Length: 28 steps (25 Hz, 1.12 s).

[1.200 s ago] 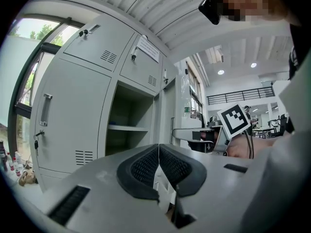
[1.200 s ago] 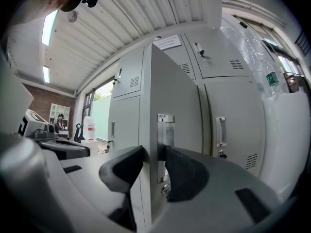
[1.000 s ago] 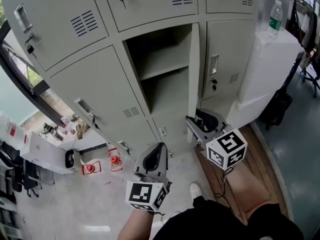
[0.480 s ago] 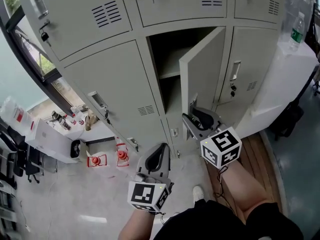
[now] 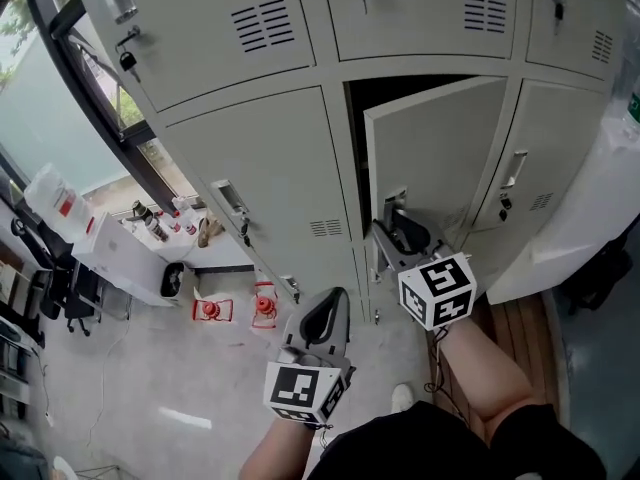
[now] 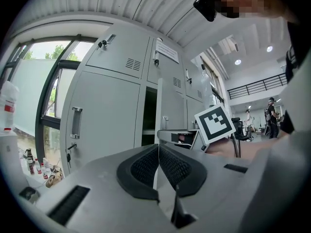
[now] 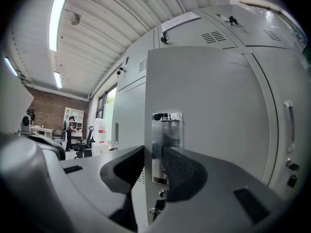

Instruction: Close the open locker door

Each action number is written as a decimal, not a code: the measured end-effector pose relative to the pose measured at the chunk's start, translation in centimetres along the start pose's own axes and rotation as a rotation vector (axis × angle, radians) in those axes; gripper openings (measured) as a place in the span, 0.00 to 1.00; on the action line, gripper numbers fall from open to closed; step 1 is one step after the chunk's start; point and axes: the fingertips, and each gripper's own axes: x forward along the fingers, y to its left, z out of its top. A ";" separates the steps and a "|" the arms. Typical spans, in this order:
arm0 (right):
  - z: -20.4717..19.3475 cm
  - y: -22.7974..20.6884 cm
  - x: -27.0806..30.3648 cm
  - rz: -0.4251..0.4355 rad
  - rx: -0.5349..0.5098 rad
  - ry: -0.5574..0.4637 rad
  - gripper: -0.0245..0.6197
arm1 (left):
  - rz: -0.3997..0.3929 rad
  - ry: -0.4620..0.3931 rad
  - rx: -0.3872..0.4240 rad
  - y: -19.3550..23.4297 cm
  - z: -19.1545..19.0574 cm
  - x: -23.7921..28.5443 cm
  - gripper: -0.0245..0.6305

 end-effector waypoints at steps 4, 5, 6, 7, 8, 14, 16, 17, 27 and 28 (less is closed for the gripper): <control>0.1 -0.3 1.8 0.021 -0.004 -0.003 0.32 | 0.036 0.004 0.010 0.8 0.0 0.6 0.07; 0.1 -0.5 2.2 0.027 -0.005 -0.002 0.32 | 0.042 0.004 0.014 1.0 0.0 0.8 0.07; 0.2 -0.6 2.7 0.033 -0.006 -0.002 0.31 | 0.048 0.003 0.015 1.1 0.1 1.0 0.07; 0.2 -0.7 3.1 0.039 -0.007 0.000 0.31 | 0.056 0.002 0.009 1.2 0.2 1.2 0.07; 0.2 -0.9 3.4 0.046 -0.008 0.001 0.31 | 0.065 0.001 0.003 1.3 0.3 1.5 0.07; 0.2 -1.4 5.4 0.078 -0.018 0.009 0.25 | 0.092 0.012 0.009 1.7 0.1 3.0 0.07; 0.2 -2.0 6.0 0.071 -0.018 0.010 0.20 | 0.103 0.022 0.000 1.8 -0.1 3.5 0.07; 0.1 -2.3 6.3 0.068 -0.015 0.010 0.18 | 0.108 0.029 -0.001 1.8 -0.1 3.8 0.07; -0.4 -4.0 7.3 0.110 -0.014 0.012 0.16 | 0.140 0.016 0.004 1.7 -0.3 5.8 0.07; -0.4 -4.0 7.3 0.118 -0.015 0.012 0.15 | 0.142 0.017 0.010 1.6 -0.4 5.9 0.07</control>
